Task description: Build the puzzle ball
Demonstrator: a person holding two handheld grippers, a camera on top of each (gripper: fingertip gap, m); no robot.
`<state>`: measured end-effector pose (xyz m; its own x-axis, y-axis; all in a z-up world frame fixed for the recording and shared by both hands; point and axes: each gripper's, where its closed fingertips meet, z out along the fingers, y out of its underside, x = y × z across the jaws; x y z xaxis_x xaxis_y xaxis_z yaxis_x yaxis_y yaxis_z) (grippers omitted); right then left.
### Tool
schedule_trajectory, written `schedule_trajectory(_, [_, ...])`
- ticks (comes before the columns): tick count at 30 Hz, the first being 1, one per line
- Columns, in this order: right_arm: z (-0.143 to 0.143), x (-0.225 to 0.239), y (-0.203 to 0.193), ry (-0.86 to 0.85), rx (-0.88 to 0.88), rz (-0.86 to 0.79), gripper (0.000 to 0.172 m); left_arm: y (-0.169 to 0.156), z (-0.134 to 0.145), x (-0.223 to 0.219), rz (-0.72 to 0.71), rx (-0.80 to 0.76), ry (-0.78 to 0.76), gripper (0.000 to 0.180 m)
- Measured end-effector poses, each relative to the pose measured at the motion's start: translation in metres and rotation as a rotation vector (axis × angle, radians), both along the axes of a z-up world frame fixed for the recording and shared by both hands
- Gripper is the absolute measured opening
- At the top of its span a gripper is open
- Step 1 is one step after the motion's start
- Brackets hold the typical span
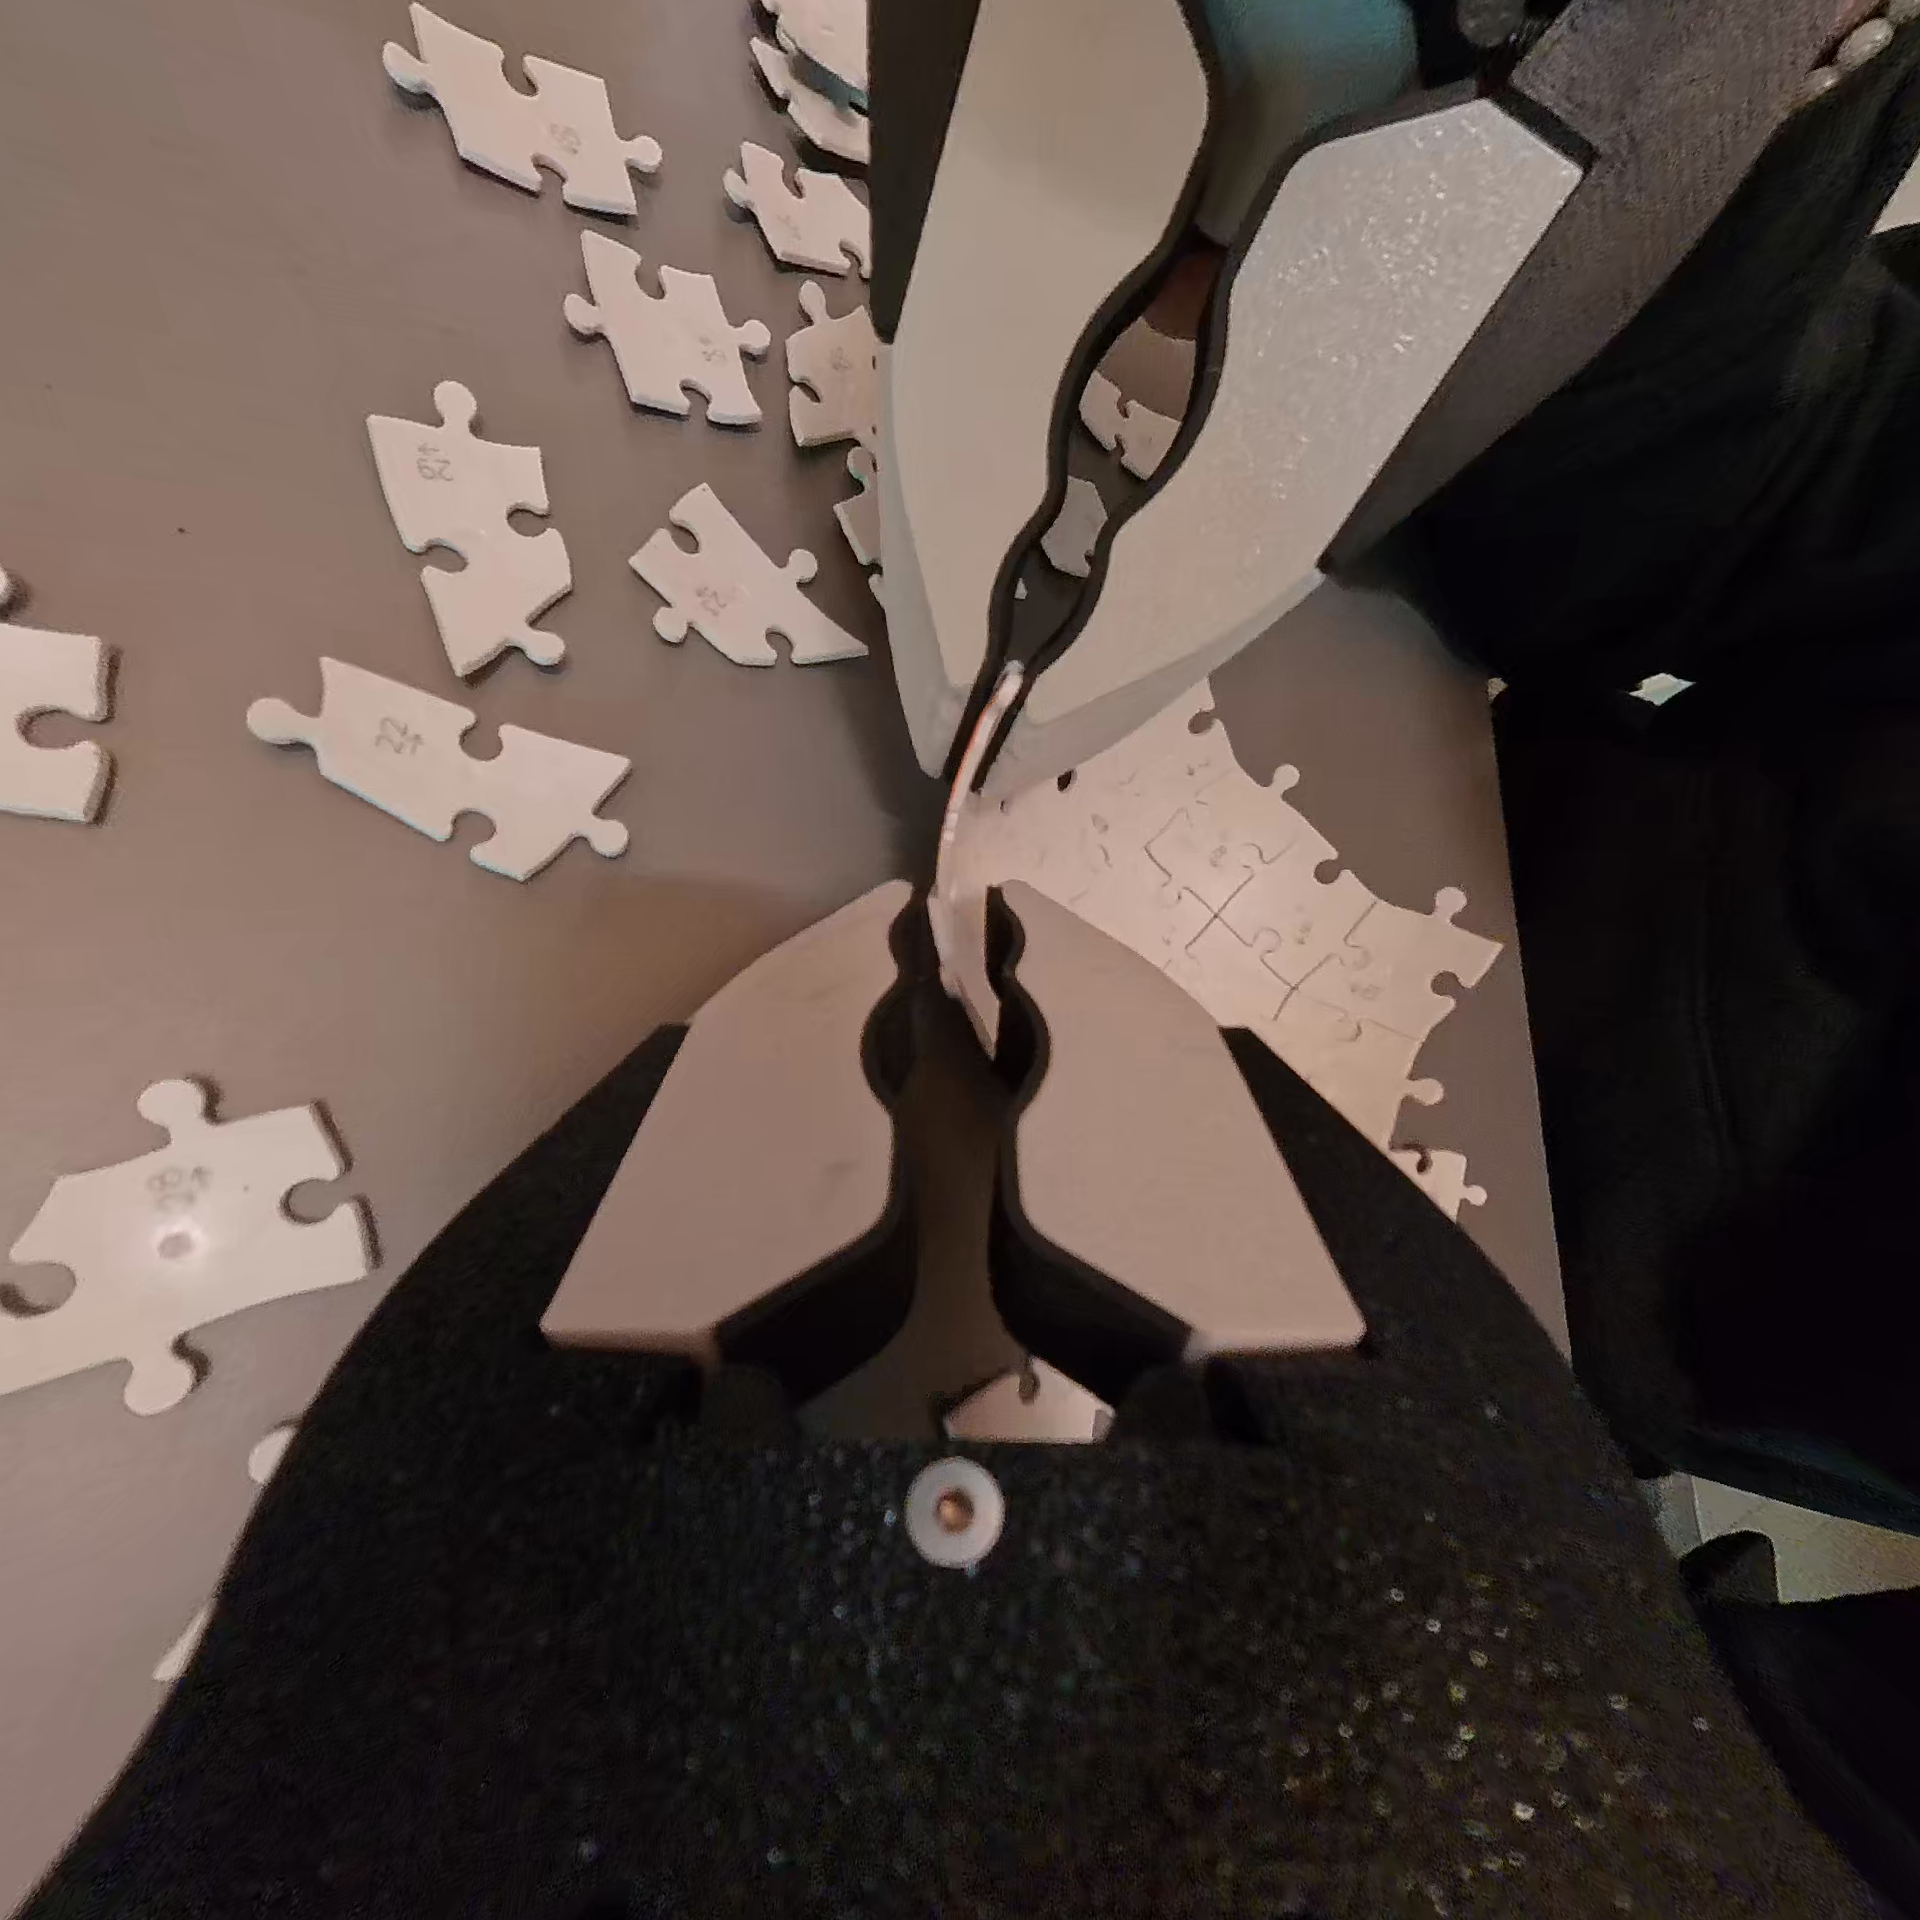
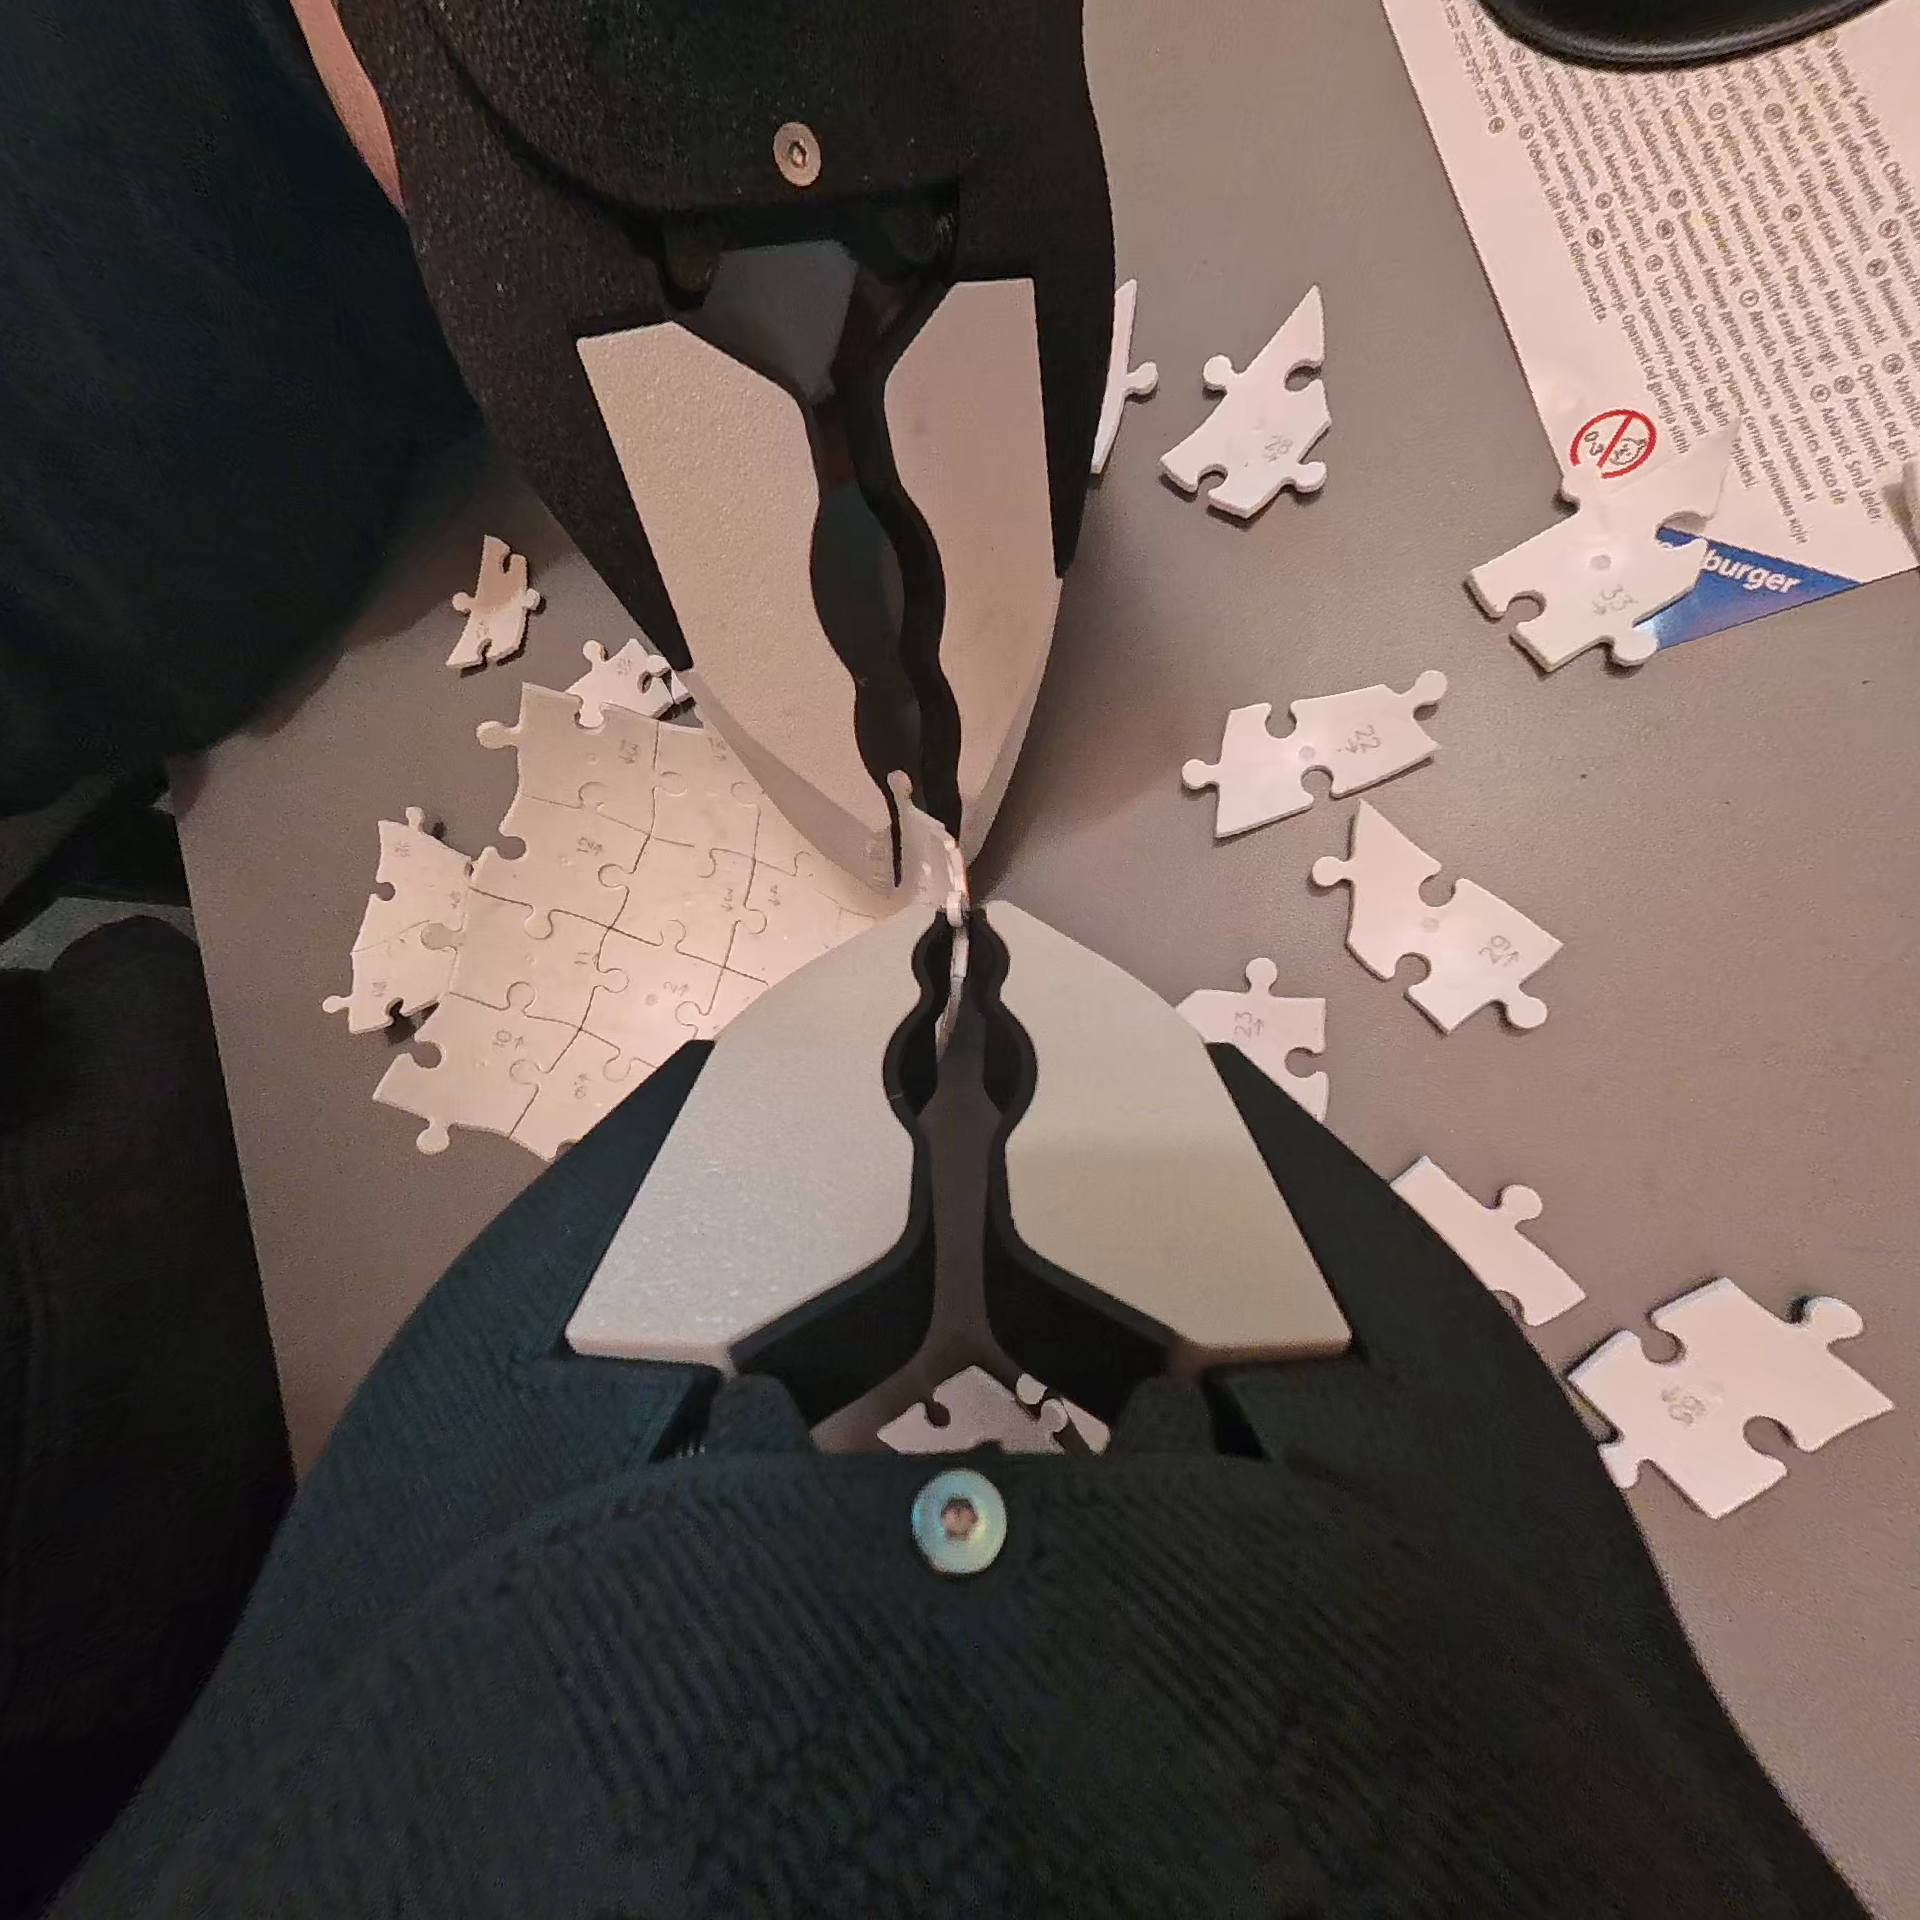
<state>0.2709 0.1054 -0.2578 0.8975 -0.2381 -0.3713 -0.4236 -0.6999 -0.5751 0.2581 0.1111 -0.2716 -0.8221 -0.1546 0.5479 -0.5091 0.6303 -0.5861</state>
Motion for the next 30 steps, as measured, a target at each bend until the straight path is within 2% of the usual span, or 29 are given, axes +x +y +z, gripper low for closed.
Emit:
schedule_trajectory(1, [0.0, 0.0, 0.0, 0.002, 0.001, -0.001, 0.003, -0.001, 0.0, 0.0, 0.003, -0.003, 0.002, 0.008])
schedule_trajectory(9, [-0.001, 0.001, -0.002, 0.006, 0.006, -0.012, 0.008, -0.002, -0.001, 0.002, 0.016, 0.004, 0.023, 0.003])
schedule_trajectory(11, [-0.002, 0.001, -0.006, 0.02, 0.003, -0.023, 0.02, -0.003, 0.002, 0.002, 0.017, -0.014, 0.025, 0.002])
schedule_trajectory(14, [0.0, -0.006, -0.015, 0.08, 0.04, -0.026, 0.027, -0.001, 0.005, 0.006, 0.046, -0.024, 0.029, 0.002])
schedule_trajectory(17, [-0.005, -0.003, -0.018, 0.11, 0.058, -0.054, 0.021, 0.0, 0.007, 0.012, 0.089, -0.031, 0.033, 0.001])
schedule_trajectory(21, [-0.011, -0.006, -0.011, 0.131, 0.068, -0.027, 0.021, 0.002, 0.008, 0.02, 0.136, -0.031, 0.024, 0.001])
schedule_trajectory(25, [-0.011, 0.003, -0.007, 0.118, 0.102, -0.054, 0.005, 0.004, 0.009, 0.024, 0.164, -0.035, 0.025, 0.001])
schedule_trajectory(30, [-0.013, 0.004, -0.005, 0.138, 0.13, -0.046, 0.004, 0.005, 0.008, 0.026, 0.172, -0.031, 0.026, 0.001])
